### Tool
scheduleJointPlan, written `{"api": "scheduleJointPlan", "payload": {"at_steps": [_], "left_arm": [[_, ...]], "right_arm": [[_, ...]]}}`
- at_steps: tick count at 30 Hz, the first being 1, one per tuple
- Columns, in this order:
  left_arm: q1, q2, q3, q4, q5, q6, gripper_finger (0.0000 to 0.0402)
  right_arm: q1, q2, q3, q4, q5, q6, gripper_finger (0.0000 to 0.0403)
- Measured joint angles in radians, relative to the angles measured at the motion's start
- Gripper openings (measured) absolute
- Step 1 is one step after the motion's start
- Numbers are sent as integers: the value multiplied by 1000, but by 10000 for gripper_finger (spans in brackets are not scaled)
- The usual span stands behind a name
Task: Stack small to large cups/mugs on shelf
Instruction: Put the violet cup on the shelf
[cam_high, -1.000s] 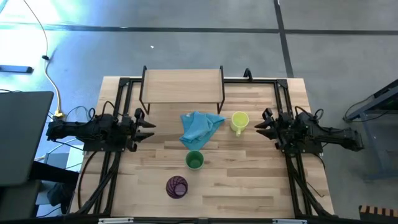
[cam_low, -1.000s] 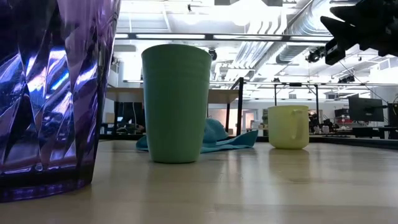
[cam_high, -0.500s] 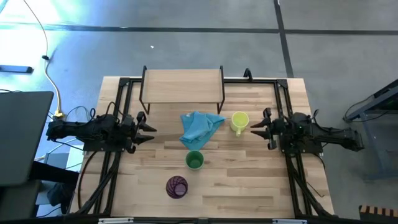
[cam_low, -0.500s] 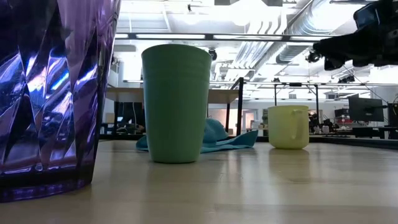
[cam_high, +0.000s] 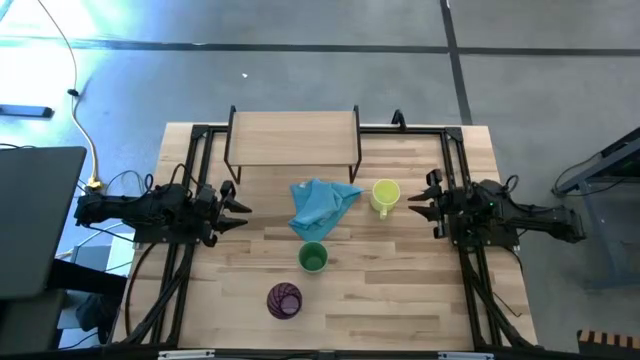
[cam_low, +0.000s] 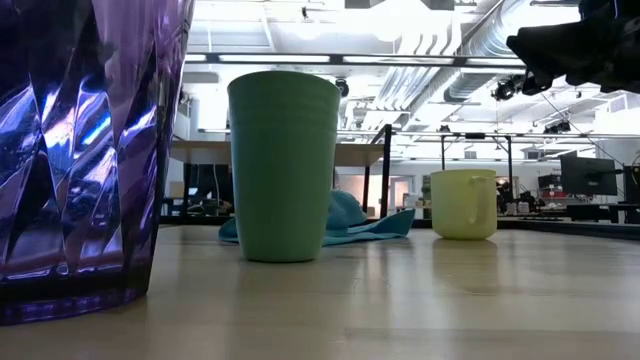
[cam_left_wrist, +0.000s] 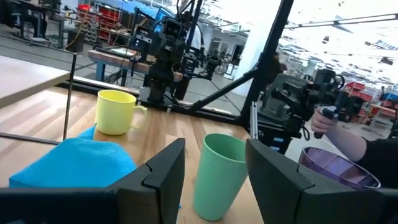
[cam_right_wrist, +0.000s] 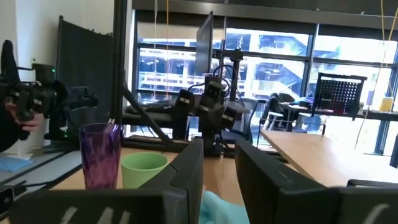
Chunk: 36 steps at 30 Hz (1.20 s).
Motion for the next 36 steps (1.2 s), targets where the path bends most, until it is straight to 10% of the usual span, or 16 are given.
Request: {"api": "scheduleJointPlan", "payload": {"at_steps": [36], "left_arm": [[0,0,0,-22,-64,164,156]], "right_arm": [[0,91,29,-13,-104,189,83]]}}
